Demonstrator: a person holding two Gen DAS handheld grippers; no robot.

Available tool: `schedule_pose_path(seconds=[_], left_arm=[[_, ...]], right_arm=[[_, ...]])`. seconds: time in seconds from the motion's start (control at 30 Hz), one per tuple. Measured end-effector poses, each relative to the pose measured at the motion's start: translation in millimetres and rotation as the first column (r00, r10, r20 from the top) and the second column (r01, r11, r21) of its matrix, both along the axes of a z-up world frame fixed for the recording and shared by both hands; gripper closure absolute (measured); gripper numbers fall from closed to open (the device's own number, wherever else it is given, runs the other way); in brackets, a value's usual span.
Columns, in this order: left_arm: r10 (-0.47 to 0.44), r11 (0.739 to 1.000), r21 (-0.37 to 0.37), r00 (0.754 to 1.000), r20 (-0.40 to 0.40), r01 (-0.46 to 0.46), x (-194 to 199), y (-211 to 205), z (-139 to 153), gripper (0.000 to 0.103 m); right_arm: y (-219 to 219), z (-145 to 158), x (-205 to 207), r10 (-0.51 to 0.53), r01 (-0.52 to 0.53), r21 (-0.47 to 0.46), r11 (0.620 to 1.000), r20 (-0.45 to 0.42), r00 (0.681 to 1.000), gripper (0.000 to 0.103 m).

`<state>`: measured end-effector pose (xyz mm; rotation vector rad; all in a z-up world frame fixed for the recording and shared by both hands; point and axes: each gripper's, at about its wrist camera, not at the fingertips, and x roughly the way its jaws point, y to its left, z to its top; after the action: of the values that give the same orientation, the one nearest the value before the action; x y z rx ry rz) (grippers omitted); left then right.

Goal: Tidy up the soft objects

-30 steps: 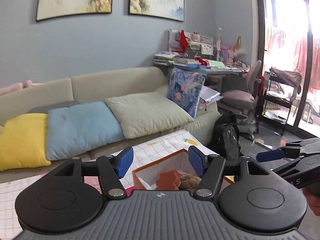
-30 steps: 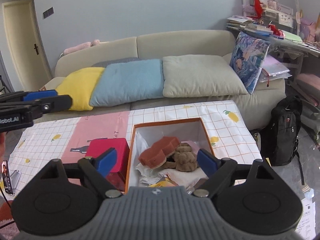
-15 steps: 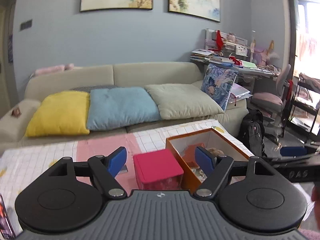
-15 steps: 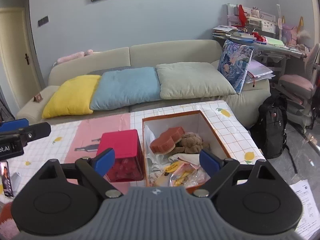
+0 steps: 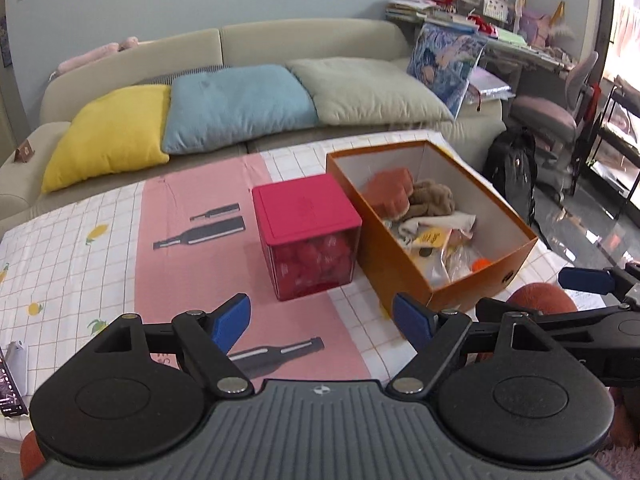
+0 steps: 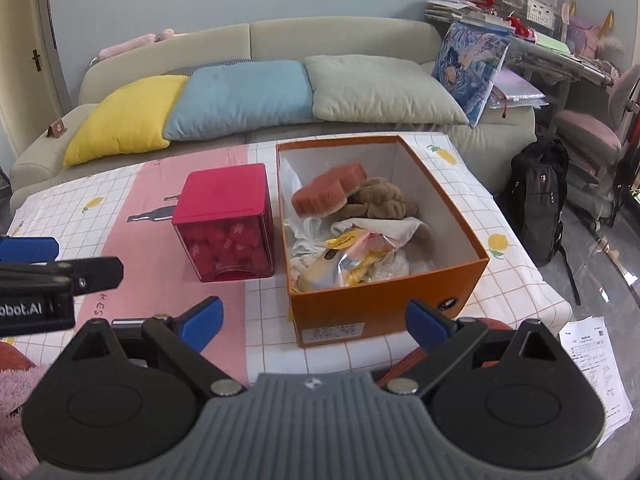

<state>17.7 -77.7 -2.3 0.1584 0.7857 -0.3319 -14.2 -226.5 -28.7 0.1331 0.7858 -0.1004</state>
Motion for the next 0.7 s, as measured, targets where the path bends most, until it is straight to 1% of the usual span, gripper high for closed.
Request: schedule_pose_path(seconds=[0.33,0.7], left_arm=[[0.055,0.998,-0.024,0.998,-0.018,-0.055,2,12,1,0.008],[0.068,0.998,-0.017,0.998,0.010,-0.068,0,12,6,0.008]], right_arm=[[8,0,2,0.025,-0.024,-0.026,0.999,0.007,1.000,0.007],[10,3,1,0.032,-0.031,-0.038,0.999,0.026,0.999,0.006]])
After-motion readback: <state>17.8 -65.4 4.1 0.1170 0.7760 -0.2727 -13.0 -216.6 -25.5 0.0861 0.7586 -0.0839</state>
